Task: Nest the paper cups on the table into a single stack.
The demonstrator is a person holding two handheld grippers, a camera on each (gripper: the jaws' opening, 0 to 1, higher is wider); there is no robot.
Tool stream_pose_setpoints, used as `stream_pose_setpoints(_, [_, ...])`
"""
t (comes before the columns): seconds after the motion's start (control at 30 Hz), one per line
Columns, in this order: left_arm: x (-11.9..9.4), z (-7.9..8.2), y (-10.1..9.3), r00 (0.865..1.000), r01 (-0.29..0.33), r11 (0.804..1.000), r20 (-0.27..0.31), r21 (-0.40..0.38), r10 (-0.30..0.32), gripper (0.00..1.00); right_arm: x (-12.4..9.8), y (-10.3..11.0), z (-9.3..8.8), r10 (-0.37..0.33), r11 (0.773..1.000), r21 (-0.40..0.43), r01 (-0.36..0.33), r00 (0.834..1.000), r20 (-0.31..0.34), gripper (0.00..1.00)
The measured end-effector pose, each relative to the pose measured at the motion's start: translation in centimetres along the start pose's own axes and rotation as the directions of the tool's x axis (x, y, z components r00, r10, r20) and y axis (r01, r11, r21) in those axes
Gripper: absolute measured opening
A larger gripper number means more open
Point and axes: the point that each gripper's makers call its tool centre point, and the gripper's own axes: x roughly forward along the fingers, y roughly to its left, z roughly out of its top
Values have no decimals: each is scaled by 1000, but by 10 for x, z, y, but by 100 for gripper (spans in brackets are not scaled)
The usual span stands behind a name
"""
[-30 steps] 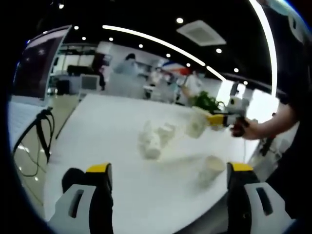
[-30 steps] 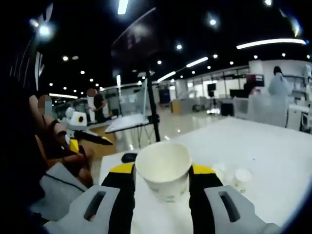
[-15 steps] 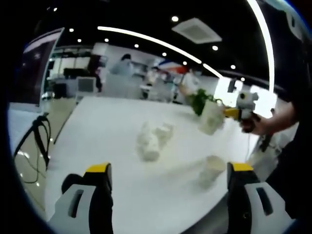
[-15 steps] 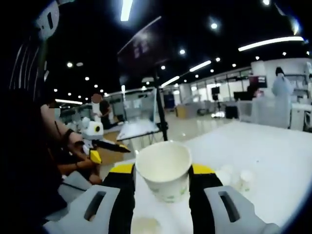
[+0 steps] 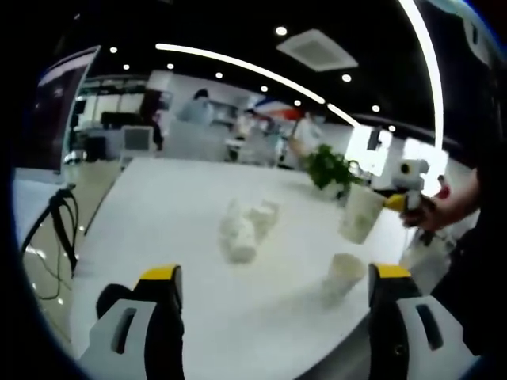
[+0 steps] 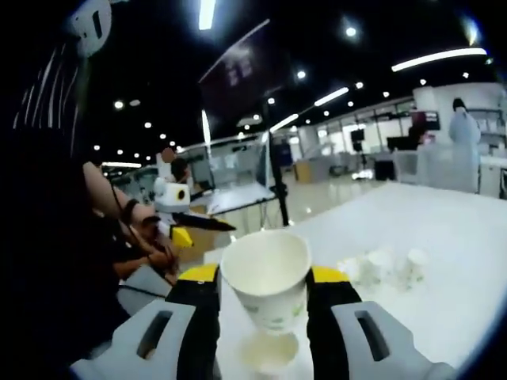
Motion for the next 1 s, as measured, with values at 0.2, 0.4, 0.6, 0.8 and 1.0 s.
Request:
stream_pose_setpoints(0.2, [-1, 0, 0, 1000, -1, 1000, -3, -4, 1, 97, 2, 6, -14, 0, 1000, 18, 0, 1000, -13, 39])
stream_pose_setpoints(0.4, [-3, -1, 0, 1000, -2, 1000, -8, -6, 2, 96, 1, 6, -20, -8, 1000, 26, 9, 1000, -19, 39])
stream_pose_setpoints(0.6, [-3, -2, -1, 1000, -4, 1000, -11, -16, 4, 96, -1, 4, -30, -17, 999, 38, 19, 999, -35, 39])
stream_pose_setpoints(0.8, [-2, -3, -3, 1000, 3, 1000, -18, -13, -3, 96, 0, 3, -42, -17, 999, 44, 19, 998, -54, 39])
stream_pose_setpoints(1.0, [-3, -5, -1, 1000, -2, 1000, -20, -21, 1, 95, 2, 3, -53, -18, 999, 50, 21, 998, -68, 39])
